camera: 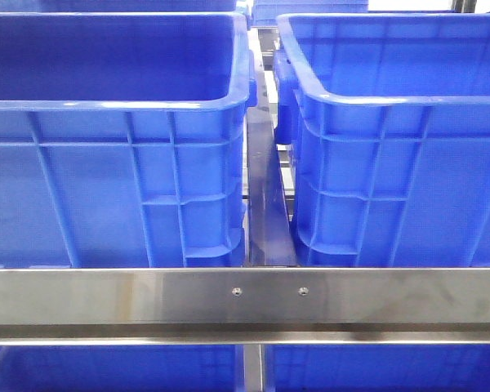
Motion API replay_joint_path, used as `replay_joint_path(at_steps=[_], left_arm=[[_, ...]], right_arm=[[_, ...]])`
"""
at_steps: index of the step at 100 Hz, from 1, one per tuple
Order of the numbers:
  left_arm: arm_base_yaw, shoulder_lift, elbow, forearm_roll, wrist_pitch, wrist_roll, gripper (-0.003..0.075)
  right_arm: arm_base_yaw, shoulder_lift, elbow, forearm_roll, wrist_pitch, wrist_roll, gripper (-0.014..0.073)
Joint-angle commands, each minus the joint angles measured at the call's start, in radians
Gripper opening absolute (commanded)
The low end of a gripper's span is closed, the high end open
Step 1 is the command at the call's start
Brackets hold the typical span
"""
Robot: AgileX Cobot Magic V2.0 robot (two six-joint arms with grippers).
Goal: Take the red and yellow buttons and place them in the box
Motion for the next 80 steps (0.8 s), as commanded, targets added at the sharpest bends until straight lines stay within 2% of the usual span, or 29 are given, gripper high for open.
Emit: replay_joint_path(at_steps=[1,14,27,33,51,65,80], left_arm=[[-0.008,-0.036,-0.033,-0.007,-0.059,-0.001,-0.0019],[-0.008,-0.036,-0.033,-0.007,-0.059,-0.001,-0.0019],[-0.008,-0.036,-0.033,-0.007,-0.059,-0.001,-0.0019],[-0.008,-0.036,-0.033,-0.007,-0.059,-0.001,-0.0019],[-0.008,-0.036,-0.033,-0.007,-0.059,-0.001,-0.0019],[-0.008,-0.036,-0.033,-0.007,-0.059,-0.001,-0.0019],[-0.008,-0.036,-0.033,-0.007,-0.059,-0.001,-0.0019]], right_arm=[[-0.002,0.011,-0.036,0.104,-0.071,-0.045,0.0522],[-0.002,0.043,-0.036,0.307,-0.053,-0.196,0.0523],[-0.002,0.112,-0.036,0.605,-0.017,-0.422,0.0523],[-0.002,0.155,-0.036,0.750,0.020,-0.522,0.0523],[-0.002,0.276,-0.036,1.059,0.159,-0.777,0.0523],[-0.002,0.357,-0.037,1.173,0.253,-0.863,0.0523],[0.005,0.413,-0.055,1.189,0.305,-0.876,0.0523]])
